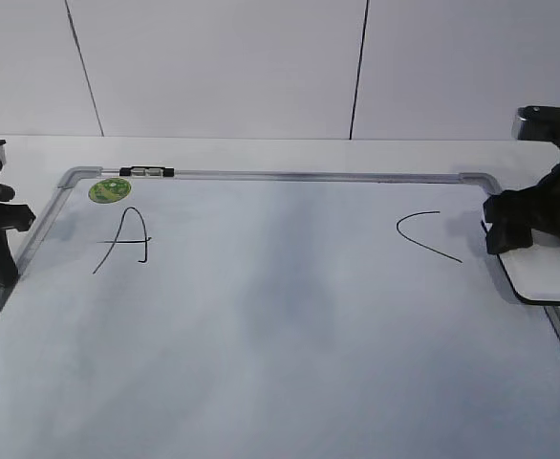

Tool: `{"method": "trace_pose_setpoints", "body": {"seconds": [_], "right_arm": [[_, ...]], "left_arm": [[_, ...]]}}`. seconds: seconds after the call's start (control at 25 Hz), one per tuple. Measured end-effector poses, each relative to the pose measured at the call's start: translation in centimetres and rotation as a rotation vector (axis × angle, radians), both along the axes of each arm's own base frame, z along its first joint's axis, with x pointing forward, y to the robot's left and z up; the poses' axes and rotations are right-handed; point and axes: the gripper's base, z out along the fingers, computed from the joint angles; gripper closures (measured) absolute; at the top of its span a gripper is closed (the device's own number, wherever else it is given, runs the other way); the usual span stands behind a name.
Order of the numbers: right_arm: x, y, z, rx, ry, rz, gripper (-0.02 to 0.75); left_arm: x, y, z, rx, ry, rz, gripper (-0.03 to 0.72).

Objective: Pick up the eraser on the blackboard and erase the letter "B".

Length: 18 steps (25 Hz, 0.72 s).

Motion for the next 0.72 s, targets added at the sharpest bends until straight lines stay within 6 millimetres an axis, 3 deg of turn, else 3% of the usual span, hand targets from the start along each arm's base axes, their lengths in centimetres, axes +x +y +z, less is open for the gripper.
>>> {"method": "trace_pose_setpoints", "body": {"seconds": [0.2, 0.52, 0.72], "right_arm": [[0.3, 0.2, -1.5, 0.016, 0.044, -0.008, 0.196], [0.4, 0.2, -1.7, 0.022, 0.047, -0.011, 0.196], [0.6, 0.2, -2.8, 0.02, 0.073, -0.012, 0.196]], "left_arm": [[0.0, 0.0, 0.0, 0.0, 0.002, 0.0, 0.674], [0.0, 0.0, 0.0, 0.0, 0.002, 0.0, 0.674], [0.0, 0.0, 0.0, 0.0, 0.002, 0.0, 0.674]]}}
